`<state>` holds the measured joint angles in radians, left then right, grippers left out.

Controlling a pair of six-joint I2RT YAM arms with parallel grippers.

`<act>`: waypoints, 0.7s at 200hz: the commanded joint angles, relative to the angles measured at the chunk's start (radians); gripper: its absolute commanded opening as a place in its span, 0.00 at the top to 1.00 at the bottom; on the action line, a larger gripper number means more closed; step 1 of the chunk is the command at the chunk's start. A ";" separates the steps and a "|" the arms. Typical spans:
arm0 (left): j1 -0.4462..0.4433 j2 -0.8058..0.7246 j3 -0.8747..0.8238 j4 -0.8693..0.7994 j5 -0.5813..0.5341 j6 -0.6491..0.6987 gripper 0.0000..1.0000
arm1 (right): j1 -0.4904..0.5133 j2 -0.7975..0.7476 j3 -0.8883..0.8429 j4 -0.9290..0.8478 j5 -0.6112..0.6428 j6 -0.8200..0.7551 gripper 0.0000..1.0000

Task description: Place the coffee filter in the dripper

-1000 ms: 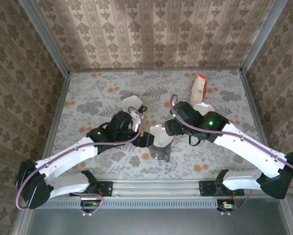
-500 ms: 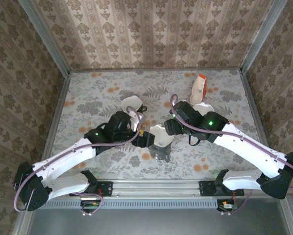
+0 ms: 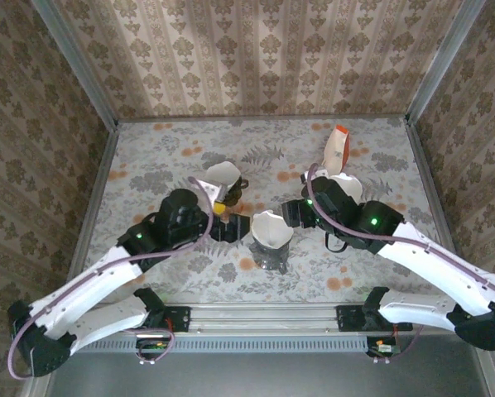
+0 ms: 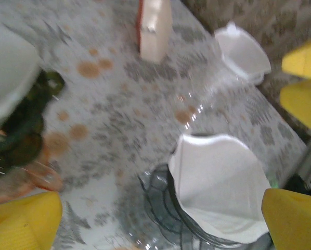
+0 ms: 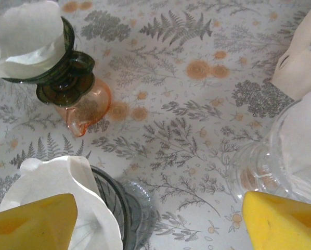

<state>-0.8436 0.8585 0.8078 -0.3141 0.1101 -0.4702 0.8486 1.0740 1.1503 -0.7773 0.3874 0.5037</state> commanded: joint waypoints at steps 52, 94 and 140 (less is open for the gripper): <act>0.052 -0.052 0.043 -0.068 -0.421 0.094 0.00 | -0.007 -0.037 -0.056 0.117 0.200 0.035 0.10; 0.139 -0.061 0.054 -0.047 -0.326 0.115 0.00 | -0.008 -0.044 -0.102 0.193 0.236 0.008 0.00; 0.222 -0.078 0.071 -0.077 -0.235 0.061 0.00 | -0.020 -0.078 -0.155 0.236 0.261 -0.009 0.00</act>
<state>-0.6670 0.8047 0.8501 -0.3759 -0.2035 -0.3923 0.8413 1.0279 1.0130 -0.5846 0.6010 0.5194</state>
